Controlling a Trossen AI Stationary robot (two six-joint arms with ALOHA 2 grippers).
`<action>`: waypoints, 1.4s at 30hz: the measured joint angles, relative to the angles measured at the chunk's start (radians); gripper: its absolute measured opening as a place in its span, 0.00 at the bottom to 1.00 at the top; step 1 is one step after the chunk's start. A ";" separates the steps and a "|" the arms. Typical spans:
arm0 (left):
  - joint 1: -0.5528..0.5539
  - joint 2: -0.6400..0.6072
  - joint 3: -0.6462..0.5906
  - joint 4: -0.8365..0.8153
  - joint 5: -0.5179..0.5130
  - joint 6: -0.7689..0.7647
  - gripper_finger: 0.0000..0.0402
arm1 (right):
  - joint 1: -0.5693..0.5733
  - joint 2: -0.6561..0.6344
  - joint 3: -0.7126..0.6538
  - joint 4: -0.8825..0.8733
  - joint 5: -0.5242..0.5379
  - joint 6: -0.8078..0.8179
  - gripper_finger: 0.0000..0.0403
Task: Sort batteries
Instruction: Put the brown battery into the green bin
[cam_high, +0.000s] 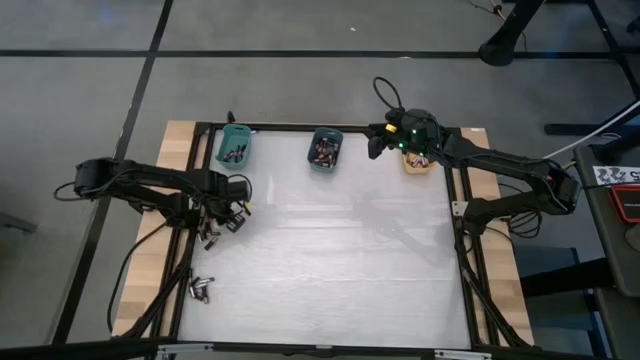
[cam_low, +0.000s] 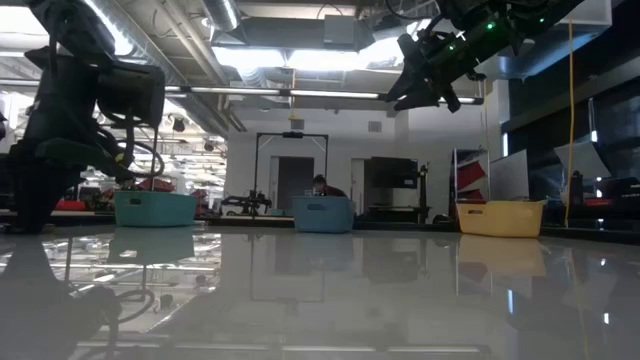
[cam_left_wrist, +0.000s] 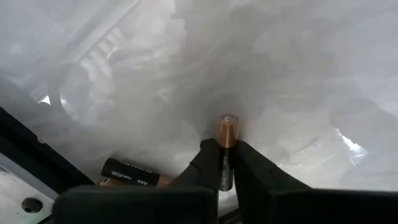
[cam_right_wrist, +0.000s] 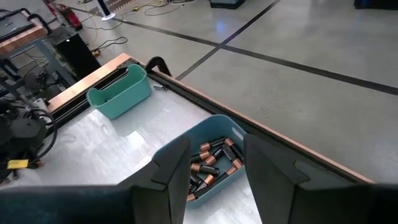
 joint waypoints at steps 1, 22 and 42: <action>0.000 0.001 0.009 -0.001 -0.001 -0.001 0.05 | 0.000 0.000 0.000 0.000 0.008 0.000 0.36; 0.311 0.001 0.436 0.167 -0.215 0.184 0.04 | 0.000 0.000 0.000 0.005 0.020 0.002 0.36; 0.783 0.219 0.438 0.163 -0.175 0.372 0.07 | 0.000 0.000 0.000 0.006 -0.008 0.003 0.36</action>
